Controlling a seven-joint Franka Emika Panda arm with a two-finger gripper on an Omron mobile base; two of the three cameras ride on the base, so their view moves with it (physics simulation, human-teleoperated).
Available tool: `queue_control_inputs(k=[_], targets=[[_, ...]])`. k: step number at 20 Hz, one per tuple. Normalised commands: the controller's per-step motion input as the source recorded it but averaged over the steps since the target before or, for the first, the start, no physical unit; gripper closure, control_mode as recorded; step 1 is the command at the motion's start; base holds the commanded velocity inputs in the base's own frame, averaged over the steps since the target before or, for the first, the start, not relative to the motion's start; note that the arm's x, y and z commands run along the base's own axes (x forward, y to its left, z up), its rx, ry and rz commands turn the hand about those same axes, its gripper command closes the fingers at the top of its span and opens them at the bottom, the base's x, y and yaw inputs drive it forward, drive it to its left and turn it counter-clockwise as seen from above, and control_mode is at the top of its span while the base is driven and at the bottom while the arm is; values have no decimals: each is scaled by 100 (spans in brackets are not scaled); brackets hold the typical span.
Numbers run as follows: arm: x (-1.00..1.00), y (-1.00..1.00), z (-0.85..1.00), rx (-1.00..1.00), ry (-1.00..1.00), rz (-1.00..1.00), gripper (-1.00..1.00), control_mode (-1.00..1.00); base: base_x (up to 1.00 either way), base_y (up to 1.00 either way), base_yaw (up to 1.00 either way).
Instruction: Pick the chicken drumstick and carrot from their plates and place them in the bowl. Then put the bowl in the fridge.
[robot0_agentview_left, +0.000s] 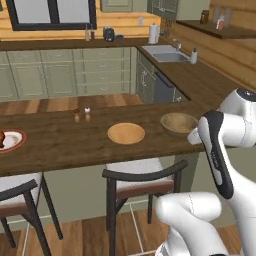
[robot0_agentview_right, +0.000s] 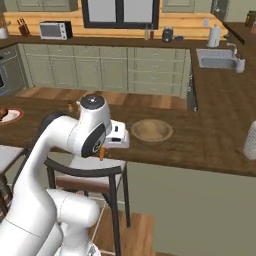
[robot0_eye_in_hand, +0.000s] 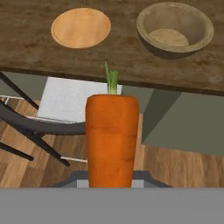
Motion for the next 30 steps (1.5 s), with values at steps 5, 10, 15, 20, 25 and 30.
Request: queue_control_inputs(k=[5,10,15,20,25,30], targets=[[0,0,0,0,0,0,100,100,93,-58,4],[0,0,0,0,0,0,100,100,9,-91,28],[0,0,0,0,0,0,100,100,-2,-100,8],[0,0,0,0,0,0,100,100,68,-29,0],[0,0,0,0,0,0,100,100,85,-19,9],[59,-11,0,4,0,21,100,-100,36,-11,12]])
